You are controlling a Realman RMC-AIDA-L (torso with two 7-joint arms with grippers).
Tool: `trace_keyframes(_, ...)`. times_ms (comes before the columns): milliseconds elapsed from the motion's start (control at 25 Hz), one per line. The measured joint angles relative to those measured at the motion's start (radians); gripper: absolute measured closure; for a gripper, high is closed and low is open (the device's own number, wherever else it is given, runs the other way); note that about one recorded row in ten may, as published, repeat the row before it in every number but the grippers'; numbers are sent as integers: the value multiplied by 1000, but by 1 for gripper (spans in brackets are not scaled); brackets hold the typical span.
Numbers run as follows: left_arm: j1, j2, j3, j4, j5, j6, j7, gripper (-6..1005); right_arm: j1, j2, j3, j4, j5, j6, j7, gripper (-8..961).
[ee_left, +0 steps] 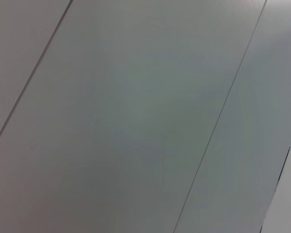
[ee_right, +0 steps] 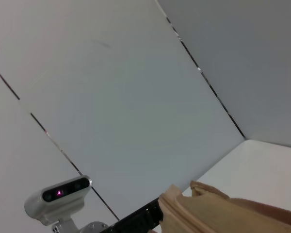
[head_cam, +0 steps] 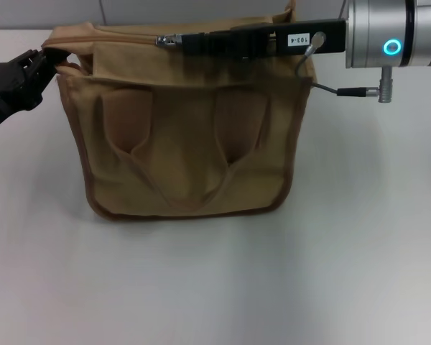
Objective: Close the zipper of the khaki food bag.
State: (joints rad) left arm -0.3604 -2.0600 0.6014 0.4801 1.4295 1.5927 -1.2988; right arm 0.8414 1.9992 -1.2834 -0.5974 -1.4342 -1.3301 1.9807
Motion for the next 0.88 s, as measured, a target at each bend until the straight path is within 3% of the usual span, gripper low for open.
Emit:
trace_keyframes(160, 0, -1, 1, 0, 0, 2, -3, 975, 29, -15, 8, 38, -1, -30, 61, 946)
trace_keyframes(880, 0, -3, 6, 0, 1, 2, -13, 975, 33, -33, 30, 54, -16, -47, 182, 947)
